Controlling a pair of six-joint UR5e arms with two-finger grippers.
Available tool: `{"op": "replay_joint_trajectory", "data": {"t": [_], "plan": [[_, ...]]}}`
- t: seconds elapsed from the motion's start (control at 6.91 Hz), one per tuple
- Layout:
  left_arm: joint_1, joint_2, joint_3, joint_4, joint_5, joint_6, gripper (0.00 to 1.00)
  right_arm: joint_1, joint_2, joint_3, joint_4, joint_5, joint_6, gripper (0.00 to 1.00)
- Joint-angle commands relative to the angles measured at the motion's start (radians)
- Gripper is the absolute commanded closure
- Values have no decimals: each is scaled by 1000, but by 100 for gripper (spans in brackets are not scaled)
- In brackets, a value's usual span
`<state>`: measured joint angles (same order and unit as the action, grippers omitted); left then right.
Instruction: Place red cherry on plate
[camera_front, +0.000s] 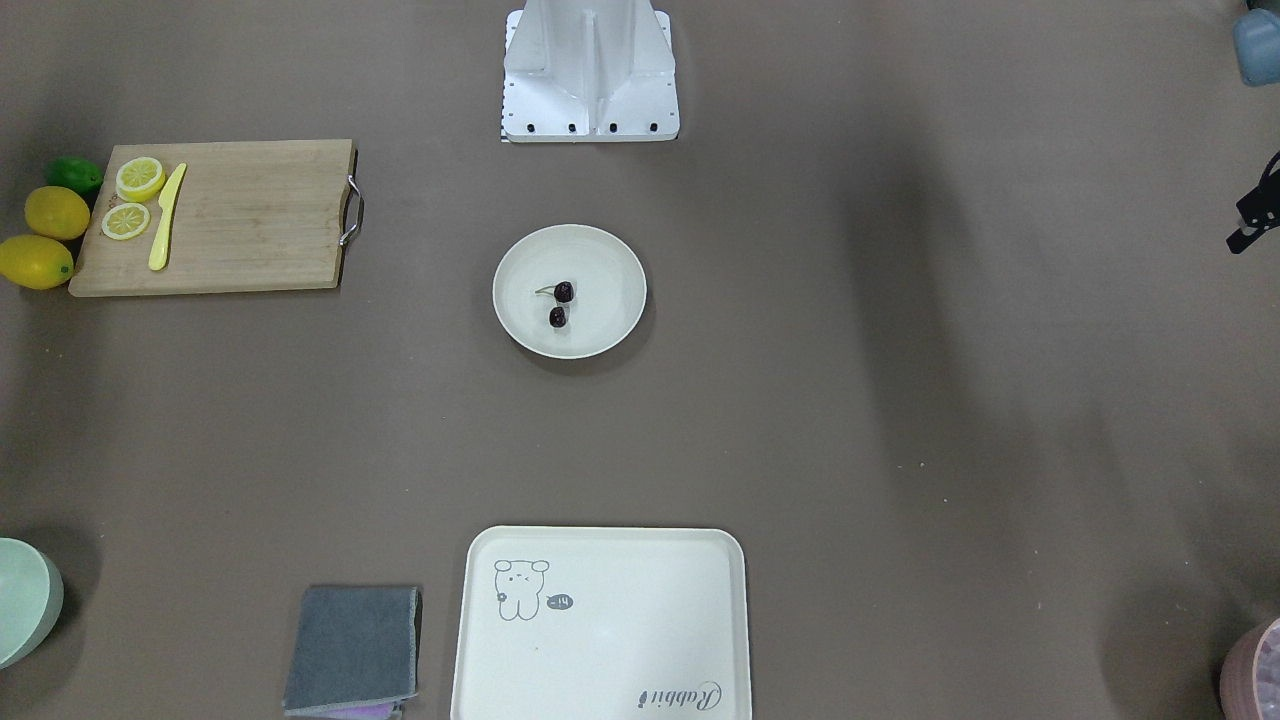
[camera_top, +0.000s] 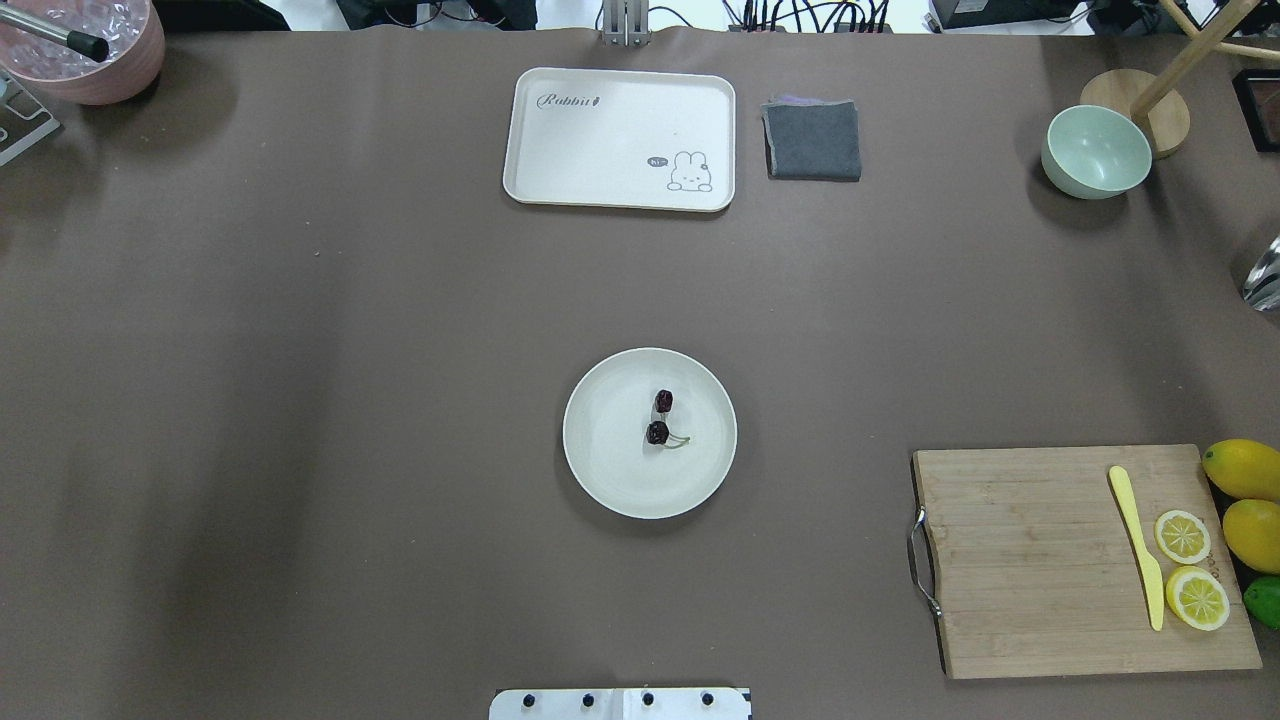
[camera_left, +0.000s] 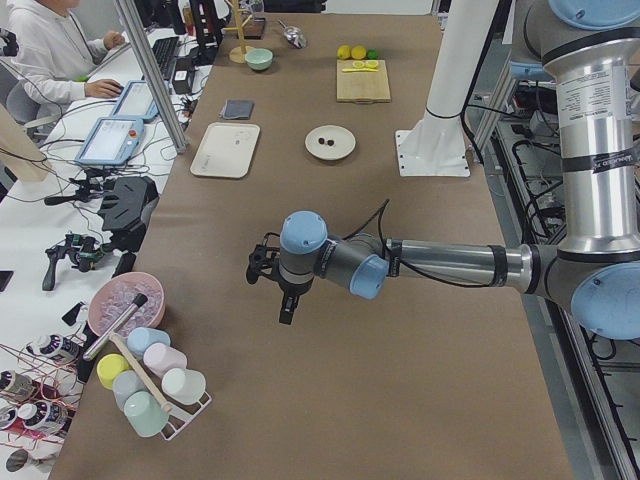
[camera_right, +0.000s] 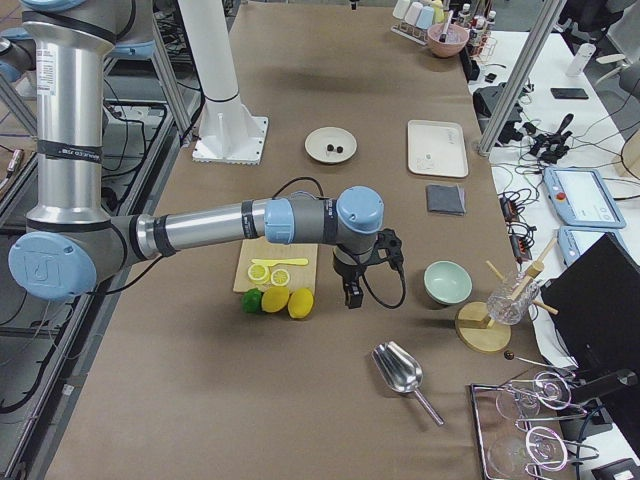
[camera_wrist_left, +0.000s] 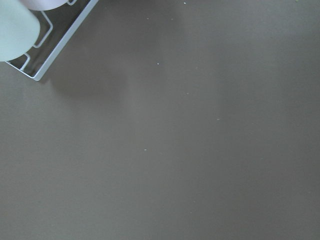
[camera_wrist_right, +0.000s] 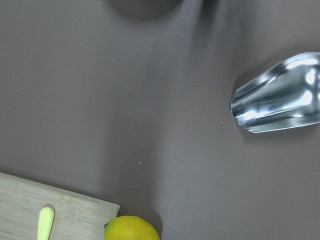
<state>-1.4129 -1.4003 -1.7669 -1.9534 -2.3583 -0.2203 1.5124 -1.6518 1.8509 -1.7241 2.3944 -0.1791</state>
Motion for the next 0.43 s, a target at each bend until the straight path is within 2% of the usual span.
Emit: {"op": "replay_joint_trajectory", "data": {"t": [0.0, 0.29], "plan": [[0, 3, 17, -10, -12, 16, 2, 6, 12, -4, 17, -6, -2, 0], [-4, 18, 12, -12, -12, 16, 2, 6, 23, -4, 17, -8, 1, 0]]}}
